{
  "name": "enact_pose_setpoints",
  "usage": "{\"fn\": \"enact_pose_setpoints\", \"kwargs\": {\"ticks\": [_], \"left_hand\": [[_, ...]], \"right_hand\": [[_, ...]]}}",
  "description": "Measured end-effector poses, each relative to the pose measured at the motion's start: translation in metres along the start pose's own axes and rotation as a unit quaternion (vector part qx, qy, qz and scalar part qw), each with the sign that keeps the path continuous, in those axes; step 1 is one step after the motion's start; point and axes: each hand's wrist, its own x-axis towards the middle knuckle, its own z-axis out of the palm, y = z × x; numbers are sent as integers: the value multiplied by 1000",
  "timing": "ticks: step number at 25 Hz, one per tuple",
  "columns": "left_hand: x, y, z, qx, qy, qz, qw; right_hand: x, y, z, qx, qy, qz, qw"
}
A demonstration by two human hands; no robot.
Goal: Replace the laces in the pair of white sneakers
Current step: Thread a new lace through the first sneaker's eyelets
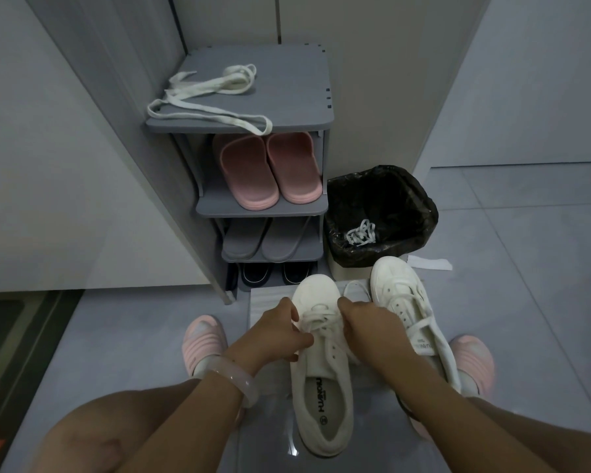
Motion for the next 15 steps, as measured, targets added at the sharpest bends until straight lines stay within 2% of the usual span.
{"fn": "enact_pose_setpoints", "kwargs": {"ticks": [3, 8, 11, 13, 15], "left_hand": [[1, 0, 1, -21, -2, -19, 1000], [-2, 3, 2, 3, -11, -9, 1000], [-2, 1, 4, 118, -16, 47, 992], [1, -2, 6, 232, 3, 117, 966], [9, -4, 10, 273, 21, 162, 948]], "right_hand": [[-5, 13, -10, 2, 32, 42, 999], [-9, 17, -11, 7, 31, 60, 998], [-6, 13, -19, 16, 67, 65, 995], [-4, 7, -25, 43, 87, 65, 993], [-4, 2, -28, 69, 101, 68, 990]]}}
